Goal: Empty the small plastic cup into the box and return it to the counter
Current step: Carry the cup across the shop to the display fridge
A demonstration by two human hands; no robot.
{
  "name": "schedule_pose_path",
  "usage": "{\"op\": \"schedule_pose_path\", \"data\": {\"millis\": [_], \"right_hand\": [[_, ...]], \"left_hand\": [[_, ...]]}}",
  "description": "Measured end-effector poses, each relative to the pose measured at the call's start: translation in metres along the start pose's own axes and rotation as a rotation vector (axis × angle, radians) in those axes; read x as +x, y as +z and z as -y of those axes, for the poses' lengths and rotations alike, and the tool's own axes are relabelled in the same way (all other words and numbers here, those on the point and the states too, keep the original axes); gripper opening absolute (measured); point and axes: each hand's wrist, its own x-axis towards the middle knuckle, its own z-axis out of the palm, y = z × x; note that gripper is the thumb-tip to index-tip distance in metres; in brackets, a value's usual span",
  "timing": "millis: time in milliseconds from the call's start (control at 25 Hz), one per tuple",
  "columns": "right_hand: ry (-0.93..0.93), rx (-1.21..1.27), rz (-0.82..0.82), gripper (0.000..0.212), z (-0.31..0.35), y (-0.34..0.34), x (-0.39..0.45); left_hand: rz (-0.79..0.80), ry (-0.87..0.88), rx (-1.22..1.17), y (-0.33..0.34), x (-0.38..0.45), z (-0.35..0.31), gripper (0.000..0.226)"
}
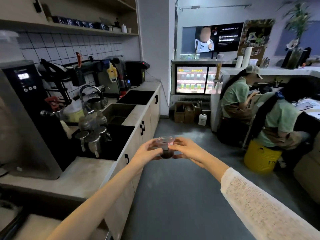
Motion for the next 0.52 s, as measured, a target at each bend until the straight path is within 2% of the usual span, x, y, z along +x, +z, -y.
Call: {"op": "schedule_pose_path", "data": {"millis": [240, 520], "right_hand": [[-0.01, 0.014, 0.059, 0.035, 0.012, -0.035, 0.108], [0.004, 0.039, 0.086, 0.035, 0.013, -0.058, 0.205]], "left_hand": [[-0.082, -0.014, -0.009, -0.016, 0.104, -0.009, 0.052], [-0.079, -0.014, -0.013, -0.037, 0.196, -0.008, 0.051]]}}
